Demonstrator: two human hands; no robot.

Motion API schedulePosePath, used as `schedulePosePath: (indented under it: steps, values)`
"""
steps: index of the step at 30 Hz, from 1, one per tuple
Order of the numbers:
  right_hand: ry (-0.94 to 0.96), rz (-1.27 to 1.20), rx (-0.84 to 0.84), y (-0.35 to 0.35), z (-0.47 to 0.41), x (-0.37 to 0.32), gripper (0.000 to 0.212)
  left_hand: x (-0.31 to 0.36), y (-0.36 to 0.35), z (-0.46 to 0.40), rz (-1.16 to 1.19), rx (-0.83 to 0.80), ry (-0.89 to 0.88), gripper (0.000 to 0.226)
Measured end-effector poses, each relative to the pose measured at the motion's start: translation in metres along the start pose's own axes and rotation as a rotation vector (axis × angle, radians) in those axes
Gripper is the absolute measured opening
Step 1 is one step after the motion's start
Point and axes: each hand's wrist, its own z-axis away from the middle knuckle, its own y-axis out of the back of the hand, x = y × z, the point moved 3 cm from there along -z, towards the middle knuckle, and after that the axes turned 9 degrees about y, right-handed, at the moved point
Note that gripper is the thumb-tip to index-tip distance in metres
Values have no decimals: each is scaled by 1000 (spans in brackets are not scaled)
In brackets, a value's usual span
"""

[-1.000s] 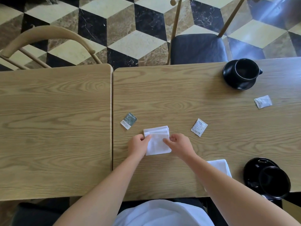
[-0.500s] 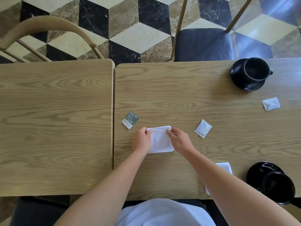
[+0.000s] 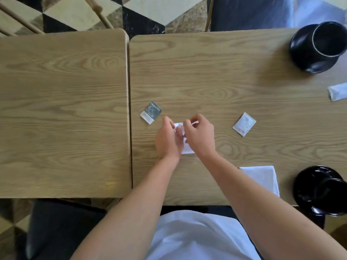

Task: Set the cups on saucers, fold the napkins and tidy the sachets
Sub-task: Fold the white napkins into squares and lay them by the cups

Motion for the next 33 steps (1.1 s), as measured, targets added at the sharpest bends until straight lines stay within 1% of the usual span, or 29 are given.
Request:
schedulePosePath:
  steps: [1,3,4,6,8,9,11,12,15,17,19,21,23,25,26,27,30,33]
  values:
    - [-99,-74,-45,-1,-1,5,23,-1,3,-1,9,-5,44,23]
    - [-204,-100,-171,-3,0,13,26,-1,8,-3,55,-7,105,32]
    - [-236,-96,-213,-3,1,15,26,0,10,-2,71,3,102,36]
    - [-278,-145,-239,-3,-2,20,27,5,10,3,115,-6,49,43]
    - [-296,-197,-258,-3,-4,22,28,9,4,12,213,-145,28,46]
    - [-289,-195,-268,-3,-5,23,27,9,-1,16,262,-247,64,46]
    - [-260,-158,-268,-3,-7,24,28,4,-11,19,378,-415,209,46]
    - [-246,-129,-260,-3,-6,25,30,1,-14,17,409,-450,272,44]
    - [-245,-111,-263,-5,-8,27,29,-4,-15,1,369,-465,345,42]
    - [-228,-80,-255,-5,-7,26,27,-7,-14,-9,308,-456,332,45]
    - [-119,57,-152,-1,-5,25,25,-7,-14,-12,298,-458,329,46]
    - [-103,88,-63,3,-1,26,25,-7,-17,-13,305,-433,348,45]
    - [-200,-31,-122,-1,4,27,31,-7,-20,-14,343,-408,408,44]
    - [-342,-288,-202,-12,10,27,42,-7,-25,-11,508,-476,551,40]
    - [-393,-393,-212,-15,11,27,46,-9,-26,-9,572,-509,614,39]
    - [-419,-443,-202,-17,11,29,48,-12,-28,-8,598,-518,651,40]
    - [-454,-453,-158,-17,5,33,45,-16,-30,0,636,-515,714,52]
    - [-463,-454,-145,-18,2,37,41,-15,-32,4,585,-469,687,57]
